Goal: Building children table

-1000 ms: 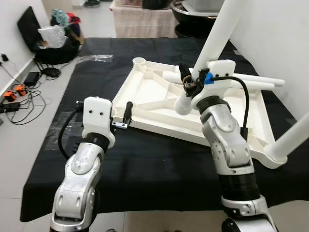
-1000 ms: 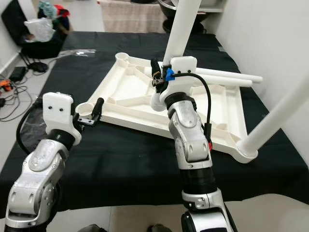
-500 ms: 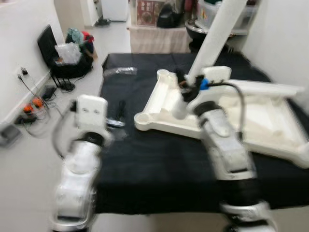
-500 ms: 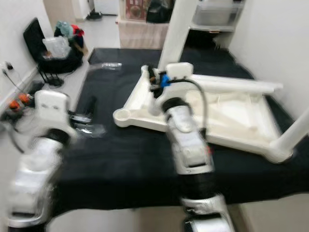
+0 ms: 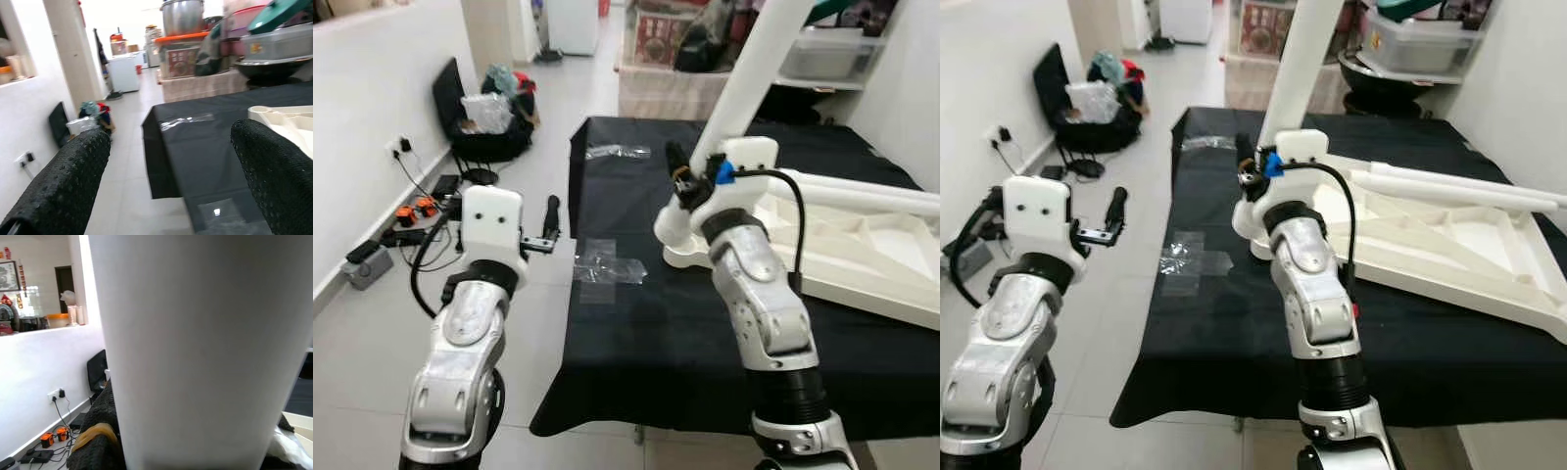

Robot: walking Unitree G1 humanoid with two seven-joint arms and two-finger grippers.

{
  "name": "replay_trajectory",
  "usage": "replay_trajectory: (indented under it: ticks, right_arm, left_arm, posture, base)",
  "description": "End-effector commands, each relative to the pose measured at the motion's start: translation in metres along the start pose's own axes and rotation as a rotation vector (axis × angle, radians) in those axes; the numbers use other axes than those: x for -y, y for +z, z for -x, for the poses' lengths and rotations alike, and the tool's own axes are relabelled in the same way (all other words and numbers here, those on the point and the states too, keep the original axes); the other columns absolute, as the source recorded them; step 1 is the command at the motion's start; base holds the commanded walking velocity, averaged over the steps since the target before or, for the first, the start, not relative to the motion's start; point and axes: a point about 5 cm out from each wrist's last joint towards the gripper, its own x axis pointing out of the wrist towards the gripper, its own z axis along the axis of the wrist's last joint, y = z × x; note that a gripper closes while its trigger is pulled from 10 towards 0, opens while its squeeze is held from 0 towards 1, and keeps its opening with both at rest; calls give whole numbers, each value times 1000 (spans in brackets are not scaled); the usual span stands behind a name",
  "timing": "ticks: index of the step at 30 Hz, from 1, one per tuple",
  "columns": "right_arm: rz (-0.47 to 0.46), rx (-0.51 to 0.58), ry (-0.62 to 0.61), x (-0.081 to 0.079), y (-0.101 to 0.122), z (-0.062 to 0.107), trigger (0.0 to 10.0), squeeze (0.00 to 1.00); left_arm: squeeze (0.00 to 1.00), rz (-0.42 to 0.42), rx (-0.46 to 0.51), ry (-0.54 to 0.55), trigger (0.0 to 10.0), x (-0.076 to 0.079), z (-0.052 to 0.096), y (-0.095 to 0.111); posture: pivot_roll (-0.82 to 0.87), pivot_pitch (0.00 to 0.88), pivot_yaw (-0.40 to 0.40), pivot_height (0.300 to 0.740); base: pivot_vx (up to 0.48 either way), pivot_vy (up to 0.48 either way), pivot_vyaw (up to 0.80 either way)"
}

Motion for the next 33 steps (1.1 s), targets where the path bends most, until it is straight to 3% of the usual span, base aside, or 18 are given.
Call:
replay_trajectory:
  ticks: [1,18,33]
  right_arm:
    - [15,1,-18,4,2,0,10000,0]
    - [56,-30,-75,12,-1,-2,10000,0]
    - [37,-11,-75,10,5,-3,10000,0]
  left_arm:
    - [0,2,-2,-11,10000,3,0,2]
    - [0,1,-7,-12,10000,2,0,2]
    - [0,-13,-12,-46,10000,4,2,0]
  posture:
    - [40,56,-48,740]
    - [40,60,-44,740]
    - [45,51,-45,740]
  base:
    - [0,0,0]
    - [0,0,-147]
    - [259,0,0]
